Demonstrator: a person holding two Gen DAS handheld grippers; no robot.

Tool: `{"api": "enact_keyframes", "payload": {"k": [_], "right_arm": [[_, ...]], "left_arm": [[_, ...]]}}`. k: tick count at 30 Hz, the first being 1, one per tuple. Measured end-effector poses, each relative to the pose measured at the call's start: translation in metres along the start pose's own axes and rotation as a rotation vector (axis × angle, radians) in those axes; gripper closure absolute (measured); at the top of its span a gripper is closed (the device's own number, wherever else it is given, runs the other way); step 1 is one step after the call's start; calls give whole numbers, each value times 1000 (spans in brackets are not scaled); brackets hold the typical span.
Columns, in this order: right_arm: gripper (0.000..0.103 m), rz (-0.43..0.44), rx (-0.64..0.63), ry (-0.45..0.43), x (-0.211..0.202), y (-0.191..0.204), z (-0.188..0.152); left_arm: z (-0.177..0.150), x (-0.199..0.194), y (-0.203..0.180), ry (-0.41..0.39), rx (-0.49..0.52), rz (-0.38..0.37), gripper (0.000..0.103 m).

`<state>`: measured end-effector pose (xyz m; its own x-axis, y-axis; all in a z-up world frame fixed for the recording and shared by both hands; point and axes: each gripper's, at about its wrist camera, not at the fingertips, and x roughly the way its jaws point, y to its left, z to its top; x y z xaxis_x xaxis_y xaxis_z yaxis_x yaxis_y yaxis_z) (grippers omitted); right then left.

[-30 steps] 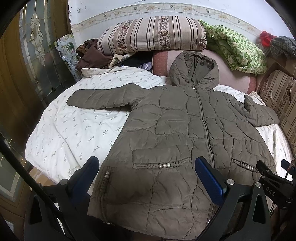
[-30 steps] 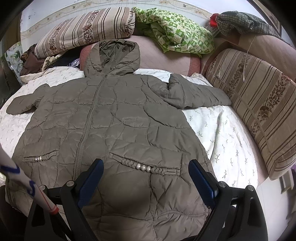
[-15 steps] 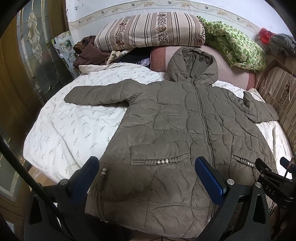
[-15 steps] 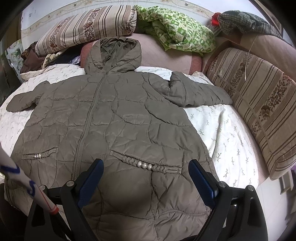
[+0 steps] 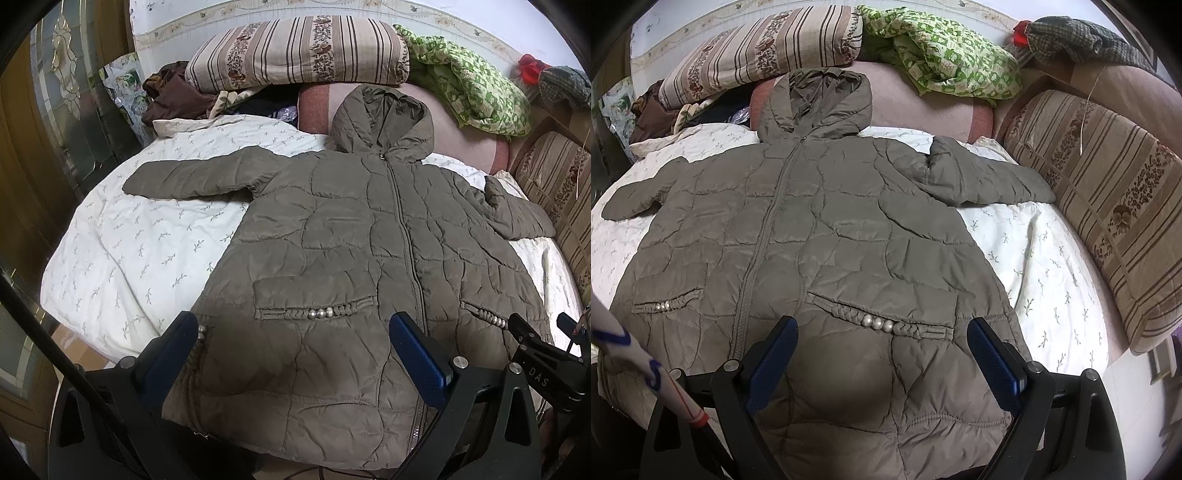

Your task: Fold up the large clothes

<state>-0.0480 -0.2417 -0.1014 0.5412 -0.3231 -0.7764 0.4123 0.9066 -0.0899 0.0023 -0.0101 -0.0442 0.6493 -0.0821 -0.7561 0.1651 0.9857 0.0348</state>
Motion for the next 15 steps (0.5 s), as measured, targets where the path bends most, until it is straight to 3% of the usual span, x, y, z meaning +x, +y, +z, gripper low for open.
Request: {"api": "enact_keyframes", "payload": {"k": [15], "right_arm": [[8, -1, -18, 13, 4, 8, -1]], "left_arm": [[-1, 10, 8, 21, -22, 6, 0]]}}
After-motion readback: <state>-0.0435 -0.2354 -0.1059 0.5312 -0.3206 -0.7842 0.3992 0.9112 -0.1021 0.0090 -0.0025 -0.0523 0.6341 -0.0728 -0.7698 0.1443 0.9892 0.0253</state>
